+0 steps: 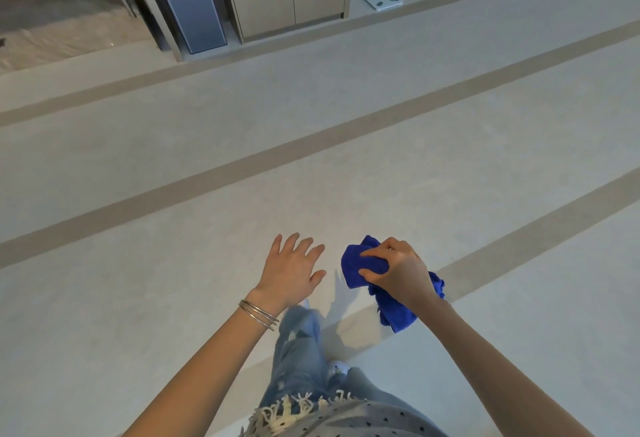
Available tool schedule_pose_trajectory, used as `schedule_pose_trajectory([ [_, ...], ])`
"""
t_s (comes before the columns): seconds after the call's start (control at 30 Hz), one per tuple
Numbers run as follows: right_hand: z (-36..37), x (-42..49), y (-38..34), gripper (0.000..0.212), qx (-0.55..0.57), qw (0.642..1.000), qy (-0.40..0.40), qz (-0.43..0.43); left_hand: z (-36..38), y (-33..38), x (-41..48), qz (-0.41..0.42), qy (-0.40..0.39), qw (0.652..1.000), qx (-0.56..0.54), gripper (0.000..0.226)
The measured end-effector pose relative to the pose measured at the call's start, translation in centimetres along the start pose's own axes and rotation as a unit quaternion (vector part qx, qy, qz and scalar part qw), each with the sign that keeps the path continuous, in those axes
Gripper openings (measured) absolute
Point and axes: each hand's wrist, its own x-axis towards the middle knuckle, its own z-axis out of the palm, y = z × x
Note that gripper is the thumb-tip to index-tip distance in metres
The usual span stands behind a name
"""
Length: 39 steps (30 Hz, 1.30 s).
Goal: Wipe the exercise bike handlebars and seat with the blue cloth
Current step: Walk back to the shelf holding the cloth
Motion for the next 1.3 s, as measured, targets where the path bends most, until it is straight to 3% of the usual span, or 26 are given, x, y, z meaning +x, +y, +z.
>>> schedule_pose_trajectory([
  [0.17,-1.4,7.0,-0.3,0.032,-0.021,0.998,-0.038,0.034,-1.9,-3.1,6.0,0.009,0.002,1.0,-0.001,0.055],
  [0.63,-6.9,28.8,-6.1,0.029,0.003,0.998,0.048,0.036,-12.3,-15.2,24.8,0.025,0.075,0.997,0.006,0.055],
  [1.0,-6.9,41.3,-4.7,0.034,-0.013,0.999,-0.027,0.015,-12.1,-19.0,35.1,0.014,0.053,0.998,-0.034,0.055],
  [1.3,-13.7,57.7,-2.7,0.032,-0.026,0.999,-0.019,-0.008,-19.0,-21.6,49.6,-0.013,0.093,0.995,-0.019,0.051],
])
